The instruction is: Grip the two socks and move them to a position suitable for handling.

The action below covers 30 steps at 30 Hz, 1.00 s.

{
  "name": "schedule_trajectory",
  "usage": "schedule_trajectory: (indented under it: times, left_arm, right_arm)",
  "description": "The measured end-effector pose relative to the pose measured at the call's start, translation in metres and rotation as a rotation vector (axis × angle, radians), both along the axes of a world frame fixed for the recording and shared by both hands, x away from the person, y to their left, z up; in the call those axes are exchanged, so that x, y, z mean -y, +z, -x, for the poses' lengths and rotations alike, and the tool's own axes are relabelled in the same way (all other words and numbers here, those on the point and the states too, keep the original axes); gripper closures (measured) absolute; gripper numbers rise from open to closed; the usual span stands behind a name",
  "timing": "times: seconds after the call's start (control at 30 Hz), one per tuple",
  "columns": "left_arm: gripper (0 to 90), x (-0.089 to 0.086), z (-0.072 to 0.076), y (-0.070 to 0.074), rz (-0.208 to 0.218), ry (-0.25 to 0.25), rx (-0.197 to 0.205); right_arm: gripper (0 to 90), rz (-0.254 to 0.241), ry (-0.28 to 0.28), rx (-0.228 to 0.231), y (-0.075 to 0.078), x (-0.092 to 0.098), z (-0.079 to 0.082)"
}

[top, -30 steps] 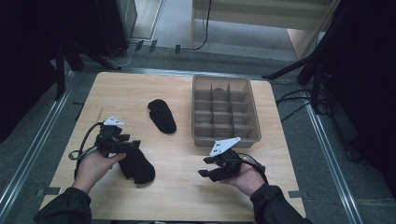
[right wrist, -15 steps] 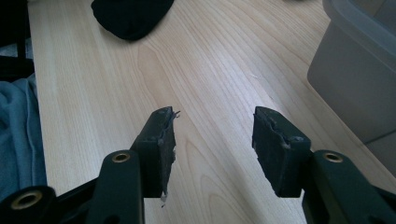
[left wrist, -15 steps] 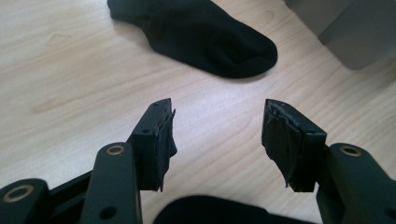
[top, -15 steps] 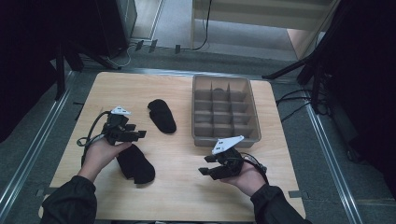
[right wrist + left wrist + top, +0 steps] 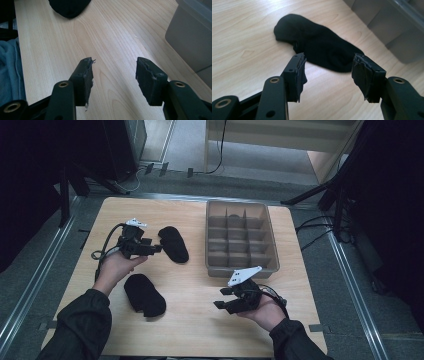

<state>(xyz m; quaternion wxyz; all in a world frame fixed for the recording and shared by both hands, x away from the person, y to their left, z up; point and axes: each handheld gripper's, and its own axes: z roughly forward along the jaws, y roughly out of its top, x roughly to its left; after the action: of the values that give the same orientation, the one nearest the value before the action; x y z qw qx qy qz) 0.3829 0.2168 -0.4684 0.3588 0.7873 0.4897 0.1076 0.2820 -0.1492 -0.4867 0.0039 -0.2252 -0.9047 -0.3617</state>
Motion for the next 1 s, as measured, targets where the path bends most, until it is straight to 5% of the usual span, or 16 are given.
schedule_trajectory:
  times: [0.2, 0.63, 0.77, 0.87, 1.0]
  left_arm:
    - [41.1, 0.009, -0.019, -0.005, -0.044, 0.002, -0.005]
    - [43.0, 0.028, -0.050, -0.017, -0.043, -0.023, -0.047]
    - [43.1, 0.030, -0.058, -0.024, -0.001, 0.002, -0.021]
    - [43.3, 0.035, -0.064, -0.030, -0.039, -0.006, -0.057]
    - [43.3, 0.041, -0.067, -0.035, -0.046, -0.021, -0.052]
  right_arm:
    - [49.9, 0.005, 0.007, -0.001, 0.001, 0.001, 0.001]
    - [49.1, 0.006, 0.014, -0.001, 0.001, 0.001, 0.001]
    - [49.1, 0.008, 0.022, 0.003, 0.002, 0.000, 0.002]
    - [49.1, 0.003, 0.024, 0.007, 0.002, 0.001, 0.002]
    - [49.1, 0.003, 0.019, 0.003, 0.002, 0.002, 0.001]
